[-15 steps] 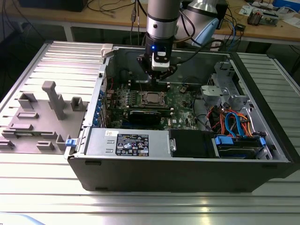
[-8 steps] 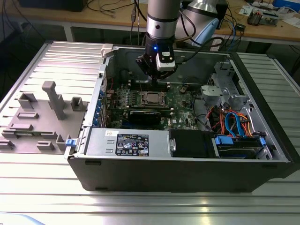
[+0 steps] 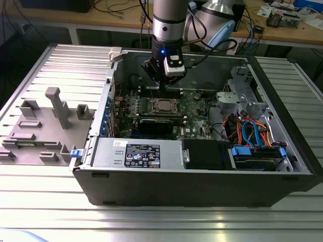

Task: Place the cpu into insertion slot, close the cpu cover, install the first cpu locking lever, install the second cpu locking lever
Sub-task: 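Install the first cpu locking lever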

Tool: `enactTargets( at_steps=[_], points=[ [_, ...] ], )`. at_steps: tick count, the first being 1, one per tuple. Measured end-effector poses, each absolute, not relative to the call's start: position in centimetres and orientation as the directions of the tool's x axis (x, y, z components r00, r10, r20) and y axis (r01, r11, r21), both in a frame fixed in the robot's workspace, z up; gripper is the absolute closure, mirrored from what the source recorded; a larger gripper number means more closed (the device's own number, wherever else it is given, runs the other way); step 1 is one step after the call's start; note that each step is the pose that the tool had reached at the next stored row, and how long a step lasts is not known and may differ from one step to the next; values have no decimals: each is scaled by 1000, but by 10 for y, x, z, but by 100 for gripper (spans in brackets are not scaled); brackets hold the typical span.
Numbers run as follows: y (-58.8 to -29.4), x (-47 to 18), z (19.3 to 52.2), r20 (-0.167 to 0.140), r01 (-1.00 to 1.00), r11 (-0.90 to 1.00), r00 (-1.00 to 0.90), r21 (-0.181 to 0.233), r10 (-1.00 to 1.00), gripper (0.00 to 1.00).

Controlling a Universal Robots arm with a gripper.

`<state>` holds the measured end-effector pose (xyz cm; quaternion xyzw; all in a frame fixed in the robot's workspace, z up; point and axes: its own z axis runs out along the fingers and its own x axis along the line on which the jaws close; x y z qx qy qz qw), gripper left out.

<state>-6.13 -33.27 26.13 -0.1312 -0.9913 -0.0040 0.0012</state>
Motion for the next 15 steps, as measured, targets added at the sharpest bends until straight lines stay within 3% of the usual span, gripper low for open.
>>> enactTargets(
  at_steps=[5, 15],
  points=[
    [-333, -61, 261, 3, 155, 988, -988, 8, 155, 89],
    [-333, -61, 261, 3, 147, 989, -989, 8, 147, 89]
  ],
)
